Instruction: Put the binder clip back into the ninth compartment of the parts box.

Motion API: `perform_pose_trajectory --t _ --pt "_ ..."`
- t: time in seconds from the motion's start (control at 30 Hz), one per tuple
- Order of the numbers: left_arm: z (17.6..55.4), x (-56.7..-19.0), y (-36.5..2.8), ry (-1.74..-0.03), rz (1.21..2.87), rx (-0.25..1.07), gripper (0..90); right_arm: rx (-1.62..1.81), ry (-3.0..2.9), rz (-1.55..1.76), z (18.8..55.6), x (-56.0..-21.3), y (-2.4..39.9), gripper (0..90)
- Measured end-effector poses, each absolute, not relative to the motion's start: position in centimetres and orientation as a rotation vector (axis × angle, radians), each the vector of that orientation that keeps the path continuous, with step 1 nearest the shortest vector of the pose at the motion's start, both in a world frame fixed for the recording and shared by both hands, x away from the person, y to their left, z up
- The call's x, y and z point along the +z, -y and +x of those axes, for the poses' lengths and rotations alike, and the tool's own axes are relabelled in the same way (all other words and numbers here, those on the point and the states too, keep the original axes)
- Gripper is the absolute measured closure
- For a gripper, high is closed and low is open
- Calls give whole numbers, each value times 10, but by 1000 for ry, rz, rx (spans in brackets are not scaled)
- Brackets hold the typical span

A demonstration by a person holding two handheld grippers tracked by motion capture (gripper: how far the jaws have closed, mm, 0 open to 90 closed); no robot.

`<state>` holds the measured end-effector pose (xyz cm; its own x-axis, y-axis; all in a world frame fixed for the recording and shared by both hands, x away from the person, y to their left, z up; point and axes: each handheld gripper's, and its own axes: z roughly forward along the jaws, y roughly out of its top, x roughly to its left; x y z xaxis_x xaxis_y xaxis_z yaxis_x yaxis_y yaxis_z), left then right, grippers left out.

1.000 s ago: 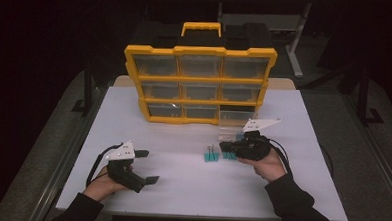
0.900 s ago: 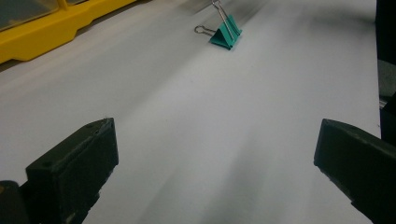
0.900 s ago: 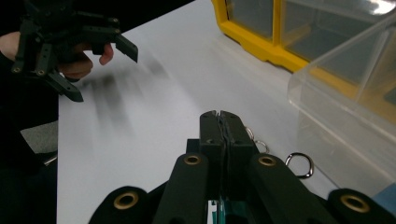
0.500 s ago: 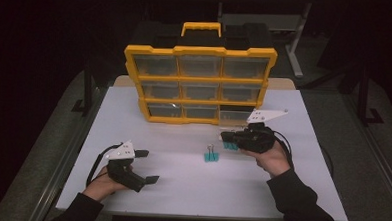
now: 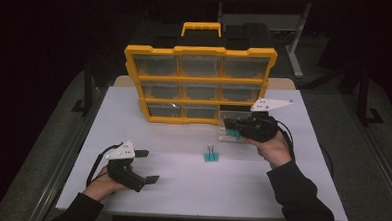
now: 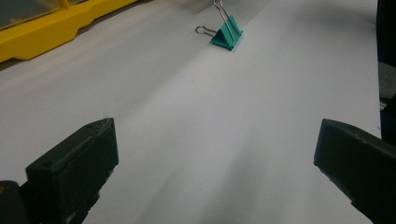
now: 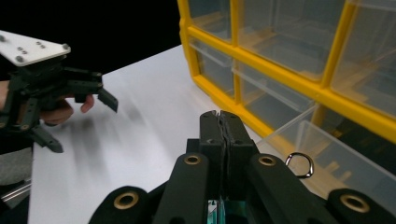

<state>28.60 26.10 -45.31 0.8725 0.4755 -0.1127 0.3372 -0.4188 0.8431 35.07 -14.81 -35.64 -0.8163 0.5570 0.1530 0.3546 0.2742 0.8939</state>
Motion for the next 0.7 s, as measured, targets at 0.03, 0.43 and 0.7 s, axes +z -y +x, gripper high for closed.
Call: perform_pose_trajectory --t 0.03,0.43,0.7 --pt "286 -453 -261 -590 2047 175 0 1572 -2342 856 352 -356 148 869" --pt "285 -453 -260 -591 2043 175 0 1552 -2280 918 372 -360 149 868" --pt "285 -453 -260 -592 2043 174 0 1521 -2260 961 385 -368 148 868"
